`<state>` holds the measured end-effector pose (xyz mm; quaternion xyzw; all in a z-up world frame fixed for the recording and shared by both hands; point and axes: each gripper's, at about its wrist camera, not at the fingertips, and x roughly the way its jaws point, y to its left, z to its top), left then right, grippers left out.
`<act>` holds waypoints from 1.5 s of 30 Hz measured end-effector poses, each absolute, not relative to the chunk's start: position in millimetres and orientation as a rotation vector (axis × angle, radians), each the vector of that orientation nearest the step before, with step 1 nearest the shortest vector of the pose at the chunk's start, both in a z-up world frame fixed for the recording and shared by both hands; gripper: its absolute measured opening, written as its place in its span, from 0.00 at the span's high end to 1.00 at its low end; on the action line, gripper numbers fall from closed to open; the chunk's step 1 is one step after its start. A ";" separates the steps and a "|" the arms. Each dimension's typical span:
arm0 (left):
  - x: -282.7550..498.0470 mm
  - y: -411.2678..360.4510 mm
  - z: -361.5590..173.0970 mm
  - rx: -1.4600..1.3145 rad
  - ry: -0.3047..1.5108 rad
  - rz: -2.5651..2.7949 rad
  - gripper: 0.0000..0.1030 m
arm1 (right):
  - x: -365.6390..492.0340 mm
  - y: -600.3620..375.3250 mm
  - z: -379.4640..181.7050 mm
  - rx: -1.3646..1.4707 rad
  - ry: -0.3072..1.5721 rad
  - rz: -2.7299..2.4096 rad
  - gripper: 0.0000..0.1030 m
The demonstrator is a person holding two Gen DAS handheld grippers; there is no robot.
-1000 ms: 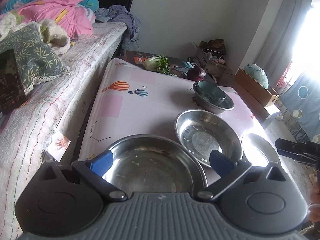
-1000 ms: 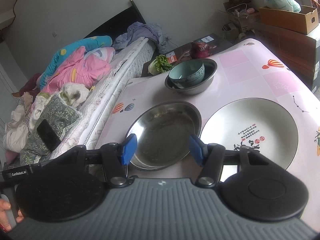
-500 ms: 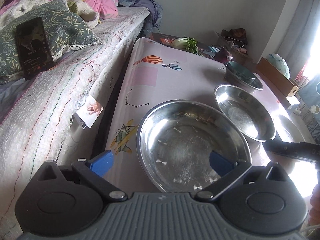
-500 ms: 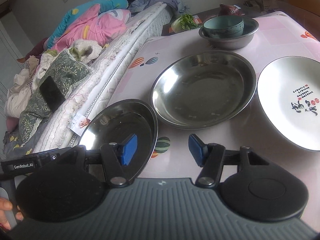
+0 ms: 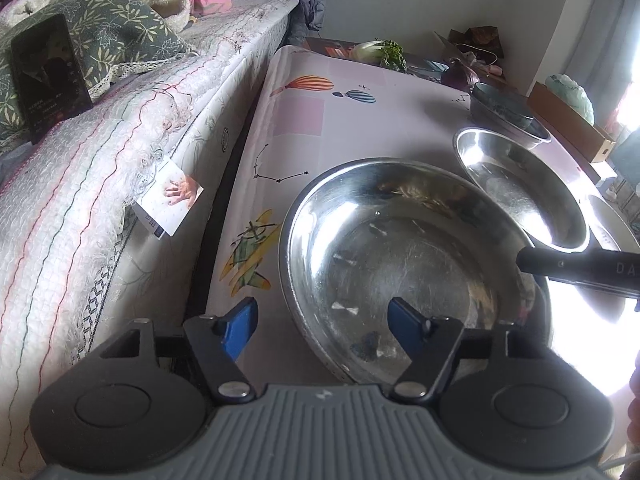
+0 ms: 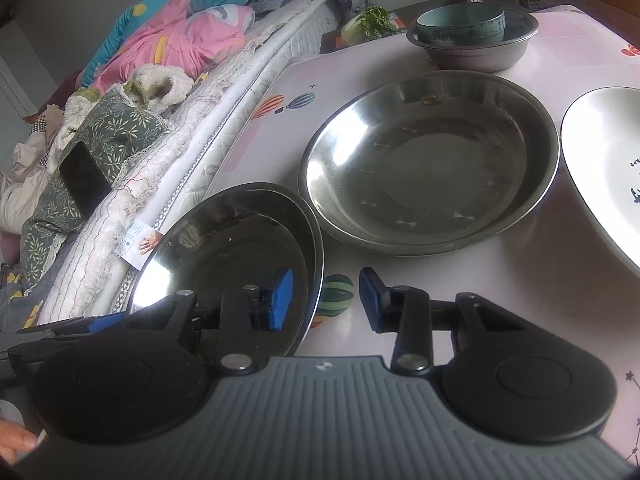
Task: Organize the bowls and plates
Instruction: 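Move both tools to the large steel dish and close them on its rim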
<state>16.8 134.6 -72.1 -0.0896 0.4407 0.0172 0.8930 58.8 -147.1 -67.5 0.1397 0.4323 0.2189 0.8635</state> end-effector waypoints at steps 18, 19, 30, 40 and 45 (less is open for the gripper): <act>8.6 136.0 -66.8 -0.213 0.964 -0.038 0.68 | 50.7 -152.4 -69.1 0.301 0.971 0.522 0.89; 5.3 134.9 -66.4 -0.216 0.969 -0.055 0.68 | 47.7 -155.3 -68.6 0.299 0.979 0.524 0.89; -7.0 117.4 -67.6 -0.179 1.003 -0.160 0.68 | 11.5 -188.4 -70.2 0.307 0.991 0.484 0.87; 16.5 117.8 -69.8 -0.114 0.976 -0.130 0.68 | 19.6 -179.4 -78.4 0.298 0.964 0.469 0.89; 18.4 112.6 -70.3 -0.098 0.974 -0.123 0.75 | 21.0 -178.1 -78.9 0.295 0.960 0.480 0.89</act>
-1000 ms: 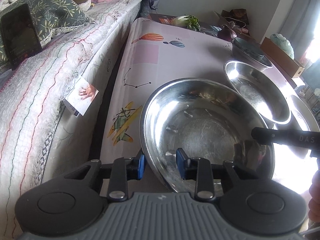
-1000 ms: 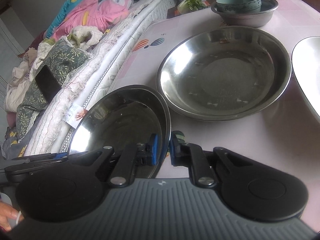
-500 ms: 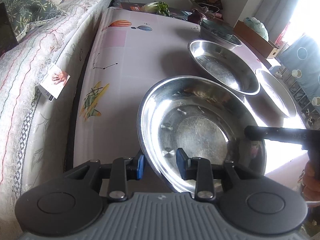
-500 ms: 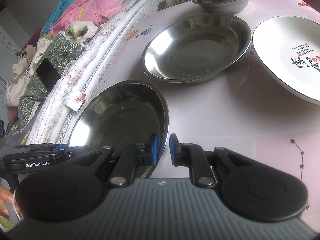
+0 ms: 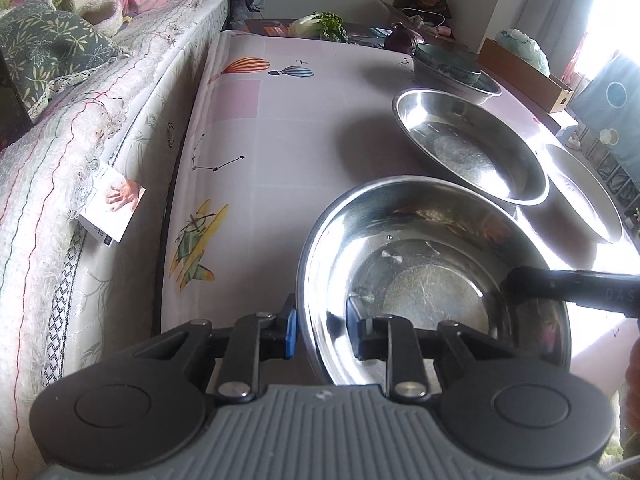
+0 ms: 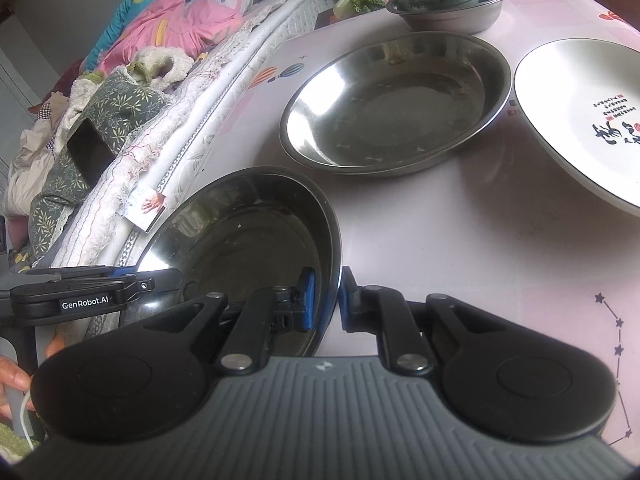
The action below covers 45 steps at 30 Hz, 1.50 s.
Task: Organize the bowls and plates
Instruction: 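Move both tools to the large steel dish and close them on its rim, then lift the large steel dish with both tools and carry it toward the other steel dish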
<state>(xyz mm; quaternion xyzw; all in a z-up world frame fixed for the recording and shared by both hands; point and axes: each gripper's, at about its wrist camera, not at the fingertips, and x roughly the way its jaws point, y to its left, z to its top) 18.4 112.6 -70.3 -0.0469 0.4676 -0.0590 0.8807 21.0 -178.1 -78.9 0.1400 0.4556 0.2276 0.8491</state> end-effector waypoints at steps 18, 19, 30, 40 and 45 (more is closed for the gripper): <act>26.7 105.4 -70.0 -0.060 1.015 -0.136 0.66 | 24.7 -176.7 -80.0 0.300 0.959 0.481 0.89; 26.9 104.3 -70.1 -0.059 1.016 -0.139 0.63 | 25.0 -177.1 -80.4 0.302 0.959 0.481 0.89; 27.8 100.2 -69.5 -0.054 1.024 -0.127 0.59 | 27.1 -178.1 -80.4 0.306 0.961 0.479 0.86; 23.1 98.0 -68.8 -0.056 1.022 -0.121 0.59 | 24.5 -177.7 -79.0 0.301 0.960 0.472 0.85; 22.1 96.9 -68.6 -0.057 1.022 -0.123 0.59 | 25.0 -177.7 -78.4 0.294 0.956 0.467 0.85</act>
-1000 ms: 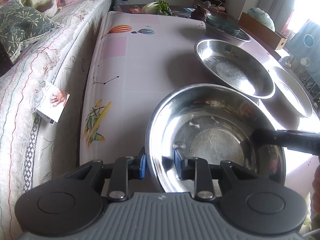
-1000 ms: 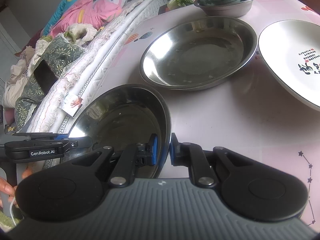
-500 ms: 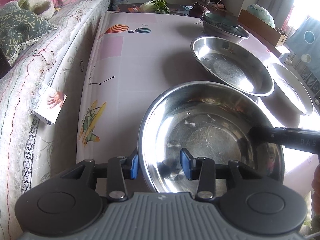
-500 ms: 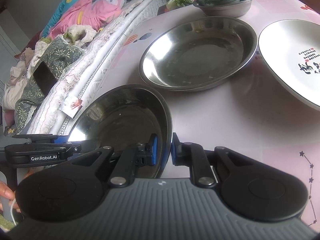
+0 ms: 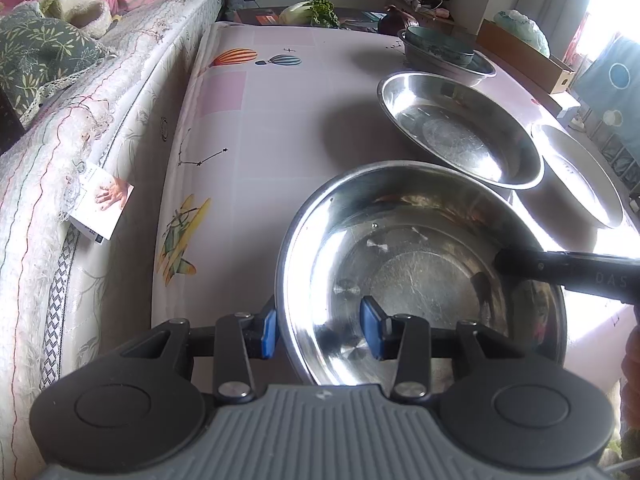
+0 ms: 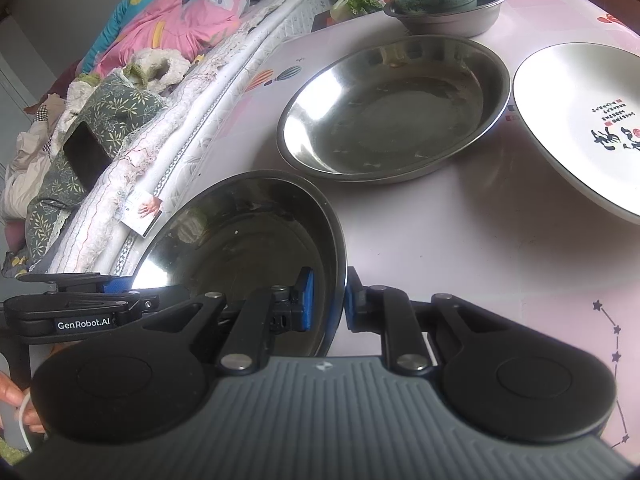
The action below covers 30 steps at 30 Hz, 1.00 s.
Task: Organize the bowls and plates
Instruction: 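Lift the large steel dish with both tools and carry it toward the other steel dish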
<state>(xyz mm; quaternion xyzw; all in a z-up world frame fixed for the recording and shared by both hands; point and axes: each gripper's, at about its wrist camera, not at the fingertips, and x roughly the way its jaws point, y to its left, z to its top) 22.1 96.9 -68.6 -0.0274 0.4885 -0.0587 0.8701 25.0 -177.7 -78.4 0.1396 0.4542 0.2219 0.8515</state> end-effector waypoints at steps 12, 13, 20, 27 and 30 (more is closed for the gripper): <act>10.2 103.6 -71.7 -0.155 0.975 -0.163 0.59 | 19.1 -186.9 -77.0 0.270 0.906 0.430 0.85; 8.3 106.0 -72.6 -0.166 0.963 -0.164 0.60 | 16.9 -189.4 -76.7 0.275 0.899 0.428 0.85; -5.8 118.7 -76.8 -0.189 0.879 -0.166 0.63 | 4.6 -203.5 -81.8 0.332 0.896 0.452 0.83; -25.7 114.0 -84.0 -0.111 0.786 -0.159 0.68 | -8.5 -204.0 -86.5 0.342 0.875 0.480 0.83; -30.0 105.9 -86.0 -0.075 0.763 -0.156 0.68 | -7.9 -203.9 -87.9 0.354 0.866 0.476 0.83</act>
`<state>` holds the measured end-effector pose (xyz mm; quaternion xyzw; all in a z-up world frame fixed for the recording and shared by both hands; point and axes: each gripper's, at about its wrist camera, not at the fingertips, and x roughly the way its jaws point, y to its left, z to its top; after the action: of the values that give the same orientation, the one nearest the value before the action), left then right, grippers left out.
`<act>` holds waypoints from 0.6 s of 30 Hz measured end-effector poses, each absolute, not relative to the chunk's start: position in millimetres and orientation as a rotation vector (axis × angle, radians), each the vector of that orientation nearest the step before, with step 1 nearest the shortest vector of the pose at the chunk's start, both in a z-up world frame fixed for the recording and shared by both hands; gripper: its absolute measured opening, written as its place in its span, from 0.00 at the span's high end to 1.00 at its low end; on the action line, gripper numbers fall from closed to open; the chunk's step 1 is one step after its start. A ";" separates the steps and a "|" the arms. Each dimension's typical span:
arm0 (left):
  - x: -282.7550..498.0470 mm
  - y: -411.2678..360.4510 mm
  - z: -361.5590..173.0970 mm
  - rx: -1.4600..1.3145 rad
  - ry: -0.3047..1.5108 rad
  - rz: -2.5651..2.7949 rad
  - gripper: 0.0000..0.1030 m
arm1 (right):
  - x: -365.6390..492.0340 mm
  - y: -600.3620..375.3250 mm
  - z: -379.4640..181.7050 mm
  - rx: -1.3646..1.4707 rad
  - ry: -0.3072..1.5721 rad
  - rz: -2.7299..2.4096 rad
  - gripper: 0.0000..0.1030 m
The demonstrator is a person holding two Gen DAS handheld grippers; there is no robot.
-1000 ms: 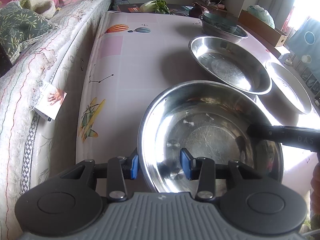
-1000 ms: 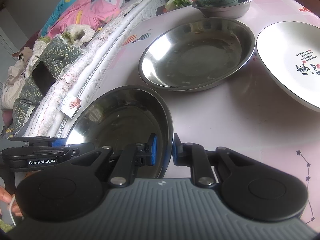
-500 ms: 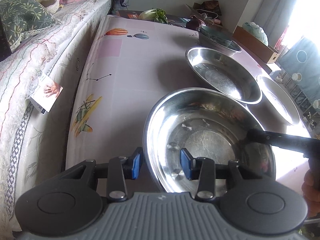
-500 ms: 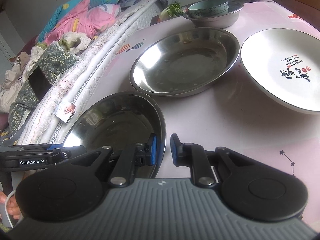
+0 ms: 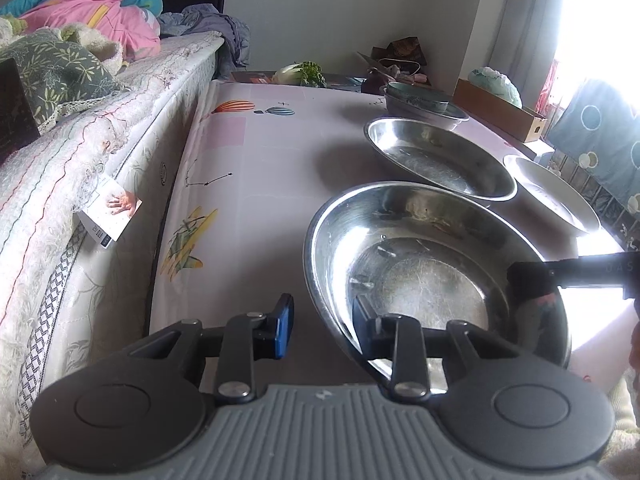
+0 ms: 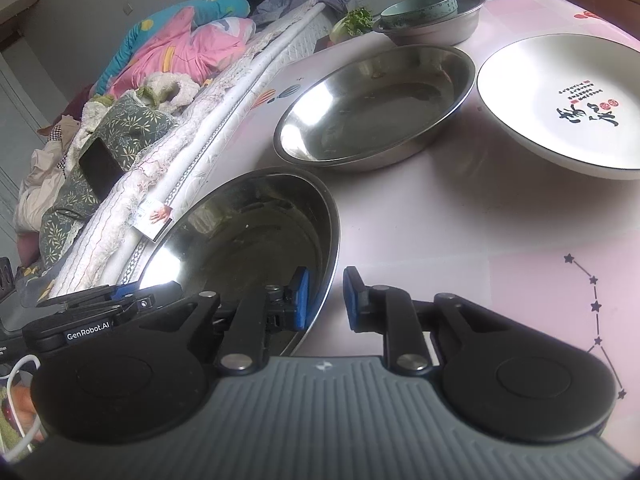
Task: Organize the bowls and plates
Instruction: 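Lift the large steel dish with both tools and carry it toward the other steel dish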
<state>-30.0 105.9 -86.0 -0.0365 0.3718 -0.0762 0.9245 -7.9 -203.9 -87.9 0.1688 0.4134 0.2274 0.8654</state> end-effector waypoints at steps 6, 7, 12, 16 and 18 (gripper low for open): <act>-35.2 92.4 -89.5 -0.046 0.729 -0.136 0.68 | -6.9 -198.1 -88.4 0.349 0.852 0.462 0.83; -36.0 91.5 -90.1 -0.058 0.725 -0.134 0.68 | -7.3 -197.1 -88.5 0.350 0.851 0.462 0.83; -36.3 88.3 -90.4 -0.077 0.723 -0.116 0.68 | -6.7 -195.4 -88.9 0.363 0.852 0.457 0.83; -34.0 87.9 -89.5 -0.094 0.731 -0.105 0.68 | -6.0 -195.5 -89.8 0.377 0.856 0.462 0.83; -33.1 88.3 -89.7 -0.100 0.732 -0.100 0.68 | -6.2 -195.5 -89.7 0.380 0.858 0.460 0.83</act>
<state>-33.1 88.3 -89.7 -0.0488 0.3577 -0.0489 0.9313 -6.2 -195.5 -89.7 0.1816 0.4097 0.2197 0.8666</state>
